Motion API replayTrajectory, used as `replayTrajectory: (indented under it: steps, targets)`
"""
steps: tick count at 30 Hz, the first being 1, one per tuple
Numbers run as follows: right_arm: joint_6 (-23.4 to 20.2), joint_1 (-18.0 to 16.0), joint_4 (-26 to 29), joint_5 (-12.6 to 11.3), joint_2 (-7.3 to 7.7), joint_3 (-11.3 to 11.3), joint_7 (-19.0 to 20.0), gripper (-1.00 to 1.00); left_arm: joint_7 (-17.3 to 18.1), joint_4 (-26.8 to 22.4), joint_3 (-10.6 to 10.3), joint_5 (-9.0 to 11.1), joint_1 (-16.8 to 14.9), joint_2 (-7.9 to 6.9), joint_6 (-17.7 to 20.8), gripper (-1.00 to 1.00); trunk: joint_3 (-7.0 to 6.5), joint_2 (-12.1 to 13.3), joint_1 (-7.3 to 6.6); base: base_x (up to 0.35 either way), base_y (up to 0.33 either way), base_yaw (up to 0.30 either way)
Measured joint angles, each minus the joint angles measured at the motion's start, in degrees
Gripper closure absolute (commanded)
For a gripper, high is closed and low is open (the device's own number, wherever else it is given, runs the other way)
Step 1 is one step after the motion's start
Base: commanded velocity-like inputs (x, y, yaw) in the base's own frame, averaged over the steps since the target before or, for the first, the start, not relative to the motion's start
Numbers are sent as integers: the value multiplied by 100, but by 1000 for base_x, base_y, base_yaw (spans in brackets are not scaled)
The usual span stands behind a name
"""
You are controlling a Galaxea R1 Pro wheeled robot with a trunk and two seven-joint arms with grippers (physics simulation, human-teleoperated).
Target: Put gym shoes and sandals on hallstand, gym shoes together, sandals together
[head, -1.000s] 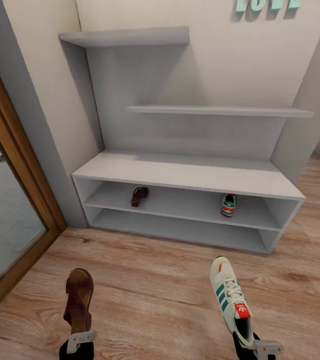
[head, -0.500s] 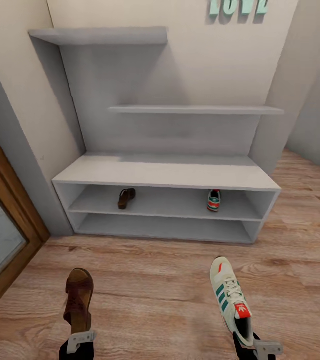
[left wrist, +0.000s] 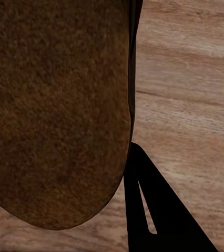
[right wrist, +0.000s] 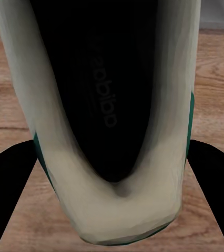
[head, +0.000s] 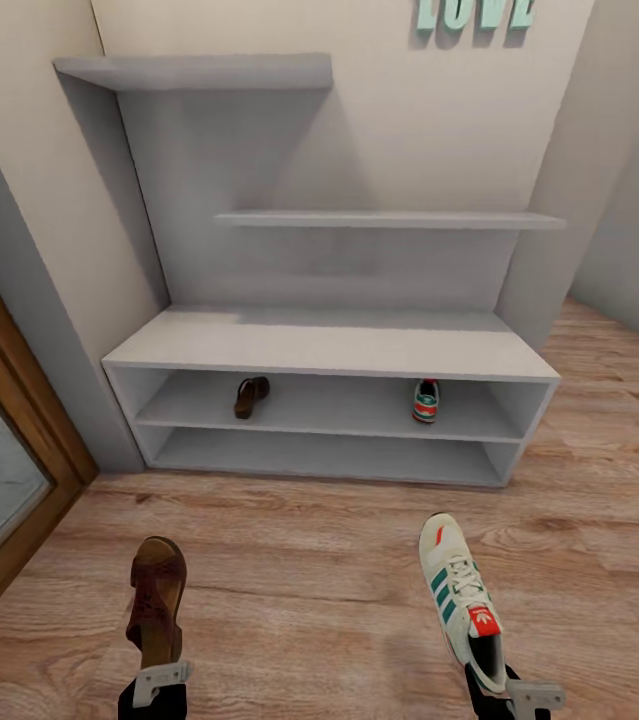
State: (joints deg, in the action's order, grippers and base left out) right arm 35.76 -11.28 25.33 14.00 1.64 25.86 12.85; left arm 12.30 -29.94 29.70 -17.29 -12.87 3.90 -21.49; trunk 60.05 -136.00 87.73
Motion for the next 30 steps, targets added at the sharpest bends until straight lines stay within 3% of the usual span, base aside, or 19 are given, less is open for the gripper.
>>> replayTrajectory:
  steps: [6,7,10,11,12,14,17,20,24,28,30]
  targets:
    - [9,0,21,-31,-8,15,-20,100,2,3,-3,-6,0,-1,2,100,-5,0,0,0,0,0]
    - [-6,0,26,-58,8,168,-31,100,-2,13,-23,-12,-1,2,2,100,-5,0,0,0,0,0]
    - [-49,1,42,-99,159,1076,-33,100,-12,50,-53,-20,-14,12,33,100,-5,0,0,0,0,0]
    - [-58,1,42,-108,261,1388,-22,100,-10,57,-53,-29,-23,24,44,100,-6,0,0,0,0,0]
    - [-58,1,40,-91,323,1528,-10,100,-7,59,-53,-30,-29,31,48,100,-6,0,0,0,0,0]
    - [-99,1,15,-117,587,1985,48,100,-5,65,-63,-53,-56,53,67,100,-6,0,0,0,0,0]
    - [-316,2,15,-87,847,2228,183,100,-12,32,-119,-88,-112,59,118,100,-6,0,0,0,0,0]
    - [-724,2,42,-92,1101,2321,241,100,-14,3,-209,-112,-311,53,226,100,-7,0,0,0,0,0]
    - [-1220,2,66,-240,1450,2462,259,100,-15,1,-384,-169,-679,52,851,100,-6,0,0,0,0,0]
    - [-1359,2,223,-412,1521,2525,268,100,-3,0,-616,-175,-951,60,1467,100,-6,0,0,0,0,0]
    - [-1389,3,328,-462,1499,2525,270,100,-13,-6,-843,-170,-1065,69,1667,100,-6,0,0,0,0,0]
